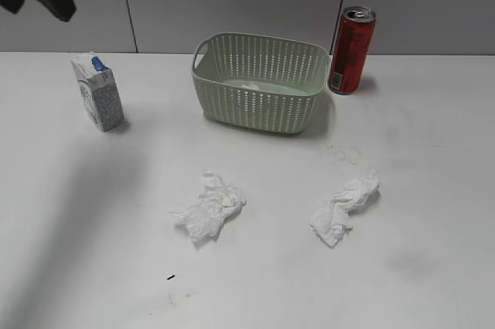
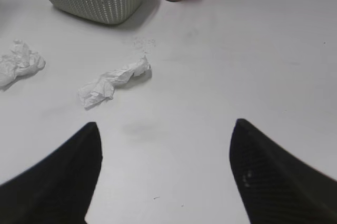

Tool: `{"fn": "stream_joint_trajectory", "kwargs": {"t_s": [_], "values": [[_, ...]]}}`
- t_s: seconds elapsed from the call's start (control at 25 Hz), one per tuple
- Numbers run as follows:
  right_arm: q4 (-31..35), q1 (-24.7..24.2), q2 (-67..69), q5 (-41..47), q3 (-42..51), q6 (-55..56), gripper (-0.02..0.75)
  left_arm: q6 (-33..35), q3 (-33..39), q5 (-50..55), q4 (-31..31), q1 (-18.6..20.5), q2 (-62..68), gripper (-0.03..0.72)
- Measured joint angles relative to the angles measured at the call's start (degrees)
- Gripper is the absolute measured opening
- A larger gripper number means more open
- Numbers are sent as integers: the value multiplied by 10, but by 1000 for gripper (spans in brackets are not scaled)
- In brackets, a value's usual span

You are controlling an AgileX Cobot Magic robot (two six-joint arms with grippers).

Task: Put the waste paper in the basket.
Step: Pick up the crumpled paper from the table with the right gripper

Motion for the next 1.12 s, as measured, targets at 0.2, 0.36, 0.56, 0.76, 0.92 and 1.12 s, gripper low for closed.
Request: {"fn": "stream_joint_trajectory", "kwargs": {"t_s": [0.2, 0.36, 0.56, 0.76, 0.92, 1.12], "values": [[0, 0, 0, 0, 0, 0, 572, -11, 97, 9, 32, 2, -78, 590], [0, 0, 0, 0, 0, 0, 572, -11, 201, 11, 44, 2, -159, 590], [0, 0, 0, 0, 0, 0, 572, -11, 337, 3, 47, 2, -269, 590], [0, 0, 38, -2, -5, 0, 572, -19, 452, -18, 47, 2, -390, 590], [3, 0, 95, -25, -20, 0, 572, -21, 531, -43, 48, 2, -502, 590], [23, 0, 196, -59, -41, -6, 572, -22, 605, -48, 48, 2, -645, 590]]}}
